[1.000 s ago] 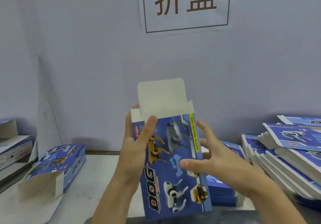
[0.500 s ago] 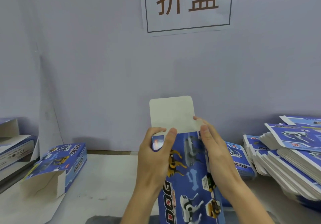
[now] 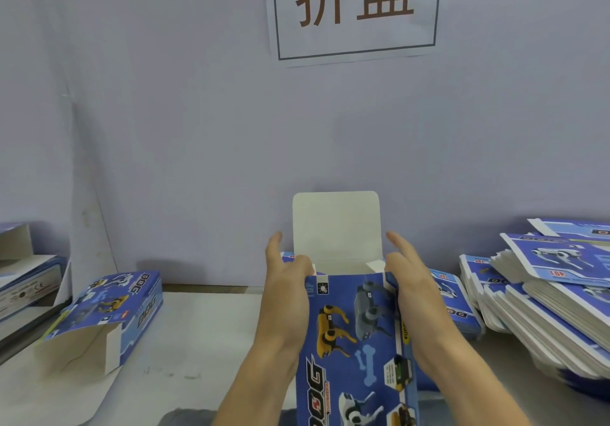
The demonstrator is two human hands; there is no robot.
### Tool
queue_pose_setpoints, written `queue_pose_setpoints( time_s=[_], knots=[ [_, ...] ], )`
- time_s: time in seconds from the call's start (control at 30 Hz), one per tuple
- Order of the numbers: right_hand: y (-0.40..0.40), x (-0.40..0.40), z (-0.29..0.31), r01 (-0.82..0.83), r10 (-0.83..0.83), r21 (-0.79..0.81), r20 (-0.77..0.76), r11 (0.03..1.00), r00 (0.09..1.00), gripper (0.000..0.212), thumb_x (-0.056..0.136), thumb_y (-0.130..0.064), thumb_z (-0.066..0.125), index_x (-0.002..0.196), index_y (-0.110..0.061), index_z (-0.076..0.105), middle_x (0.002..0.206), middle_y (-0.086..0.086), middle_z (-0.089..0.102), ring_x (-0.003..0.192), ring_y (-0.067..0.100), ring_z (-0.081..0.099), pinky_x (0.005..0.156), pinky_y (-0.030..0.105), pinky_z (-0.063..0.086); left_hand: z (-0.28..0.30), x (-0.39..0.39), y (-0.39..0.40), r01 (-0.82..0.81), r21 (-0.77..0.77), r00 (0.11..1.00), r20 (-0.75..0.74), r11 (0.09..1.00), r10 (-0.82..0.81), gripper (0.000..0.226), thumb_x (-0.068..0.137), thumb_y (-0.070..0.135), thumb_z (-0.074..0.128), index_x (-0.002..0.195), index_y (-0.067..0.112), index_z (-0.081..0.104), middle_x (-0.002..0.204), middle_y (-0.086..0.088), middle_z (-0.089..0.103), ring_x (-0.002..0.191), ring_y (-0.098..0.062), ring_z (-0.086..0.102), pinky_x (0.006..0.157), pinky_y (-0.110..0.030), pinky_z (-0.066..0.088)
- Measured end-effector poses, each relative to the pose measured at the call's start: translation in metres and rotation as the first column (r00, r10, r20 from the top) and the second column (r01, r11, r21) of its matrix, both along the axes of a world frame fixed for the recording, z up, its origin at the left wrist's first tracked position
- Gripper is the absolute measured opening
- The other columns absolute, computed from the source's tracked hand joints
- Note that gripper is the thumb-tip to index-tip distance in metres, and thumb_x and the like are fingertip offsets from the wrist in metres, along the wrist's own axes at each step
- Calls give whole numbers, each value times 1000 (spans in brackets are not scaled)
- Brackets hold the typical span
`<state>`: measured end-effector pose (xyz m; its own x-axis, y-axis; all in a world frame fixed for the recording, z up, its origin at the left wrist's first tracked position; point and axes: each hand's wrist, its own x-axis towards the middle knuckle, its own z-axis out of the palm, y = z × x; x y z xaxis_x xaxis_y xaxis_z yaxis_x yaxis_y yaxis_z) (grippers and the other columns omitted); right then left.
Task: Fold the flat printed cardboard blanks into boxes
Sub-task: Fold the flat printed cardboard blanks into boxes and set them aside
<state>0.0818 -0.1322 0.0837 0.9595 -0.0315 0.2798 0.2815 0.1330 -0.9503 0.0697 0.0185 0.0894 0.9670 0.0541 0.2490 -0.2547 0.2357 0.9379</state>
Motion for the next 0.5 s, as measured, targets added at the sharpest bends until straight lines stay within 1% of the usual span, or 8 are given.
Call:
queue_pose_setpoints(
  time_s=[0.07,0.13,0.17,0.23,0.33,0.37,0.43,0.5],
  knots=[
    [1,0,0,-5,5,9,33,1000,999,34,80,-33,48,110,-33,62,88,17,70,81,31,71,71,42,58,1,-1,-2,-27,-2,999,38,1000,27,27,100,12,40,114,28,57,86,-20,69,68,-26,71,55,-33,55],
    [4,-3,-1,51,-52,25,52,998,997,32,79,-37,45,102,-20,59,89,27,57,78,40,58,72,49,50,-2,-2,-3,-89,-63,992,85,994,94,18,101,20,42,104,11,57,94,-27,66,69,-27,70,55,-32,54],
    [4,-1,-4,71,-72,22,69,997,995,37,82,-41,43,101,-14,58,96,28,60,84,44,60,78,56,52,-4,-1,-3,-121,-107,988,80,987,130,27,100,31,44,96,9,58,93,-26,67,69,-28,71,54,-32,54],
    [4,-3,-6,122,-124,40,47,992,991,46,85,-49,38,97,-12,61,107,21,66,94,39,68,87,62,54,-6,-2,-3,-178,-160,981,54,971,188,40,90,48,47,83,10,57,88,-21,71,71,-31,73,49,-29,54],
    [4,-4,-10,150,-151,90,3,984,988,48,98,-54,38,92,-15,65,106,17,70,89,30,73,79,53,59,-6,0,-2,-211,-113,974,60,971,219,33,98,40,46,76,18,54,93,-22,70,78,-34,74,51,-30,52],
    [4,-2,-7,147,-147,70,-3,987,989,48,102,-52,34,95,-18,67,108,14,70,92,26,72,79,47,58,-6,2,-2,-221,-84,971,69,972,227,35,102,33,41,74,20,56,94,-22,70,78,-34,74,52,-31,52],
    [0,-3,-8,84,-83,-22,54,996,995,40,105,-43,34,122,-25,65,129,10,64,118,23,62,99,46,49,-6,3,-2,-206,-50,975,75,977,209,37,105,33,35,81,27,63,94,-18,72,79,-35,73,56,-32,54],
    [-6,-3,-4,-34,45,-121,88,992,995,47,103,-30,50,149,-28,41,141,10,57,131,25,53,108,42,42,-4,2,0,-145,-98,989,28,985,148,30,105,39,35,102,28,62,97,-19,73,78,-34,74,56,-32,56]
  ],
)
